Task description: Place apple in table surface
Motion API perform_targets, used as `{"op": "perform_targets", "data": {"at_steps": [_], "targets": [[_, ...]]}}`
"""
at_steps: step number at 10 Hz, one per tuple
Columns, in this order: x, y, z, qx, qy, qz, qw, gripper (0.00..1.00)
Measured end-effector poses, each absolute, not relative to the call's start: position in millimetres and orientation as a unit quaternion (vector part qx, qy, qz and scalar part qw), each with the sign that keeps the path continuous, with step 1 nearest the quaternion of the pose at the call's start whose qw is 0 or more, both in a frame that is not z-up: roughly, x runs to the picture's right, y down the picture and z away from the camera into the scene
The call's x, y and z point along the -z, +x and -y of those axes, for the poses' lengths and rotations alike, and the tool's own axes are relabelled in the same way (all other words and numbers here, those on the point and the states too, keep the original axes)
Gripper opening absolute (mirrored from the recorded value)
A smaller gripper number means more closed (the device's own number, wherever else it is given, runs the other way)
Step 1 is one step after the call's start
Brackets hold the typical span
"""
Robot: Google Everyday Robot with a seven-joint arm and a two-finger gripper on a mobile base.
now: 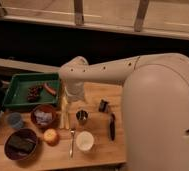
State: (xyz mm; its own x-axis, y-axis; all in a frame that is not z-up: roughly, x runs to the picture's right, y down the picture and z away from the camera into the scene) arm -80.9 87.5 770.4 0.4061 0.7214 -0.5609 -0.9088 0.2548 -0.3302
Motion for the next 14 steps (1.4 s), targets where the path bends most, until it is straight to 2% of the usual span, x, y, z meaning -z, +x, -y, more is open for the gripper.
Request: {"op": "perform_targets", "data": {"at_steps": [3, 6, 14], "targets": [[-770.2, -78.6, -90.9, -0.52, -0.313, -0.152, 0.78, 0.78], [-768.5, -89.0, -109.9, -0.479, -0.286, -0.166, 0.813, 0.78], [-755.4, -186.3, -176.4, -0.327, -0.385, -0.093, 0.858, 0.78]]}}
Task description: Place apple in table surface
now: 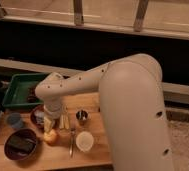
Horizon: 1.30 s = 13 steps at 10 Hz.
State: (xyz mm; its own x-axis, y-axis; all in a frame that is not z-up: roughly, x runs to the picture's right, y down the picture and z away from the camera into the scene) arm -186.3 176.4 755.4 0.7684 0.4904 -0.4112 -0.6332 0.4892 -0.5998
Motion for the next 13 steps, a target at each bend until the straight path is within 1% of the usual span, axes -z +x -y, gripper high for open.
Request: {"op": "perform_targets", "data": {"at_steps": [2, 7, 10, 13], "targets": [[-748.1, -196.8, -192.0, -0.28, -0.391, -0.095, 0.871, 0.78], [-749.1, -197.8, -191.9, -0.279, -0.391, -0.093, 0.872, 0.78], [-762.3, -204.5, -204.0, -0.275, -0.406, -0.088, 0.867, 0.78], [-765.3, -213.3, -211.3, -0.272, -0.415, -0.081, 0.865, 0.78]]}}
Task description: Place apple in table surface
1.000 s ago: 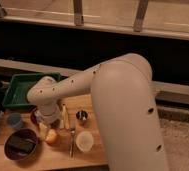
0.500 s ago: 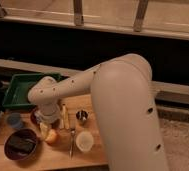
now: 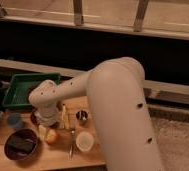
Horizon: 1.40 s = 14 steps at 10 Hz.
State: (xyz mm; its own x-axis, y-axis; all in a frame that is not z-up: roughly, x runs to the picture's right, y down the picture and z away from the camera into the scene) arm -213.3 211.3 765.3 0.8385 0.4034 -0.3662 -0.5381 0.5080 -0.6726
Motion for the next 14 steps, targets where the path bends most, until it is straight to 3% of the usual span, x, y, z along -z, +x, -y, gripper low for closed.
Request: {"op": "perform_targets", "data": {"at_steps": [8, 14], "targets": [[-756.8, -240.4, -231.1, -0.245, -0.421, -0.092, 0.868, 0.78], [-756.2, -215.3, -246.0, -0.261, -0.43, -0.108, 0.858, 0.78]]}}
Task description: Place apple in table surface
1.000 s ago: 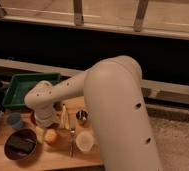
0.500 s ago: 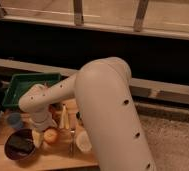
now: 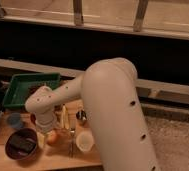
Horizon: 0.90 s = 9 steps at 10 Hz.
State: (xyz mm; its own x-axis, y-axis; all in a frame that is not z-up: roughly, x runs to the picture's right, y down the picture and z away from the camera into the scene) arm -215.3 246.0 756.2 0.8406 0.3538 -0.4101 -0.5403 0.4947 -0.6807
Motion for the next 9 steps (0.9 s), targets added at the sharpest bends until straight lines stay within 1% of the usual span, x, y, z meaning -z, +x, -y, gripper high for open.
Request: {"op": "perform_targets", "data": {"at_steps": [3, 9], "targets": [[-754.8, -214.0, -244.7, -0.265, -0.429, -0.107, 0.857, 0.78], [-765.7, -219.9, -246.5, -0.262, -0.43, -0.093, 0.859, 0.78]]}}
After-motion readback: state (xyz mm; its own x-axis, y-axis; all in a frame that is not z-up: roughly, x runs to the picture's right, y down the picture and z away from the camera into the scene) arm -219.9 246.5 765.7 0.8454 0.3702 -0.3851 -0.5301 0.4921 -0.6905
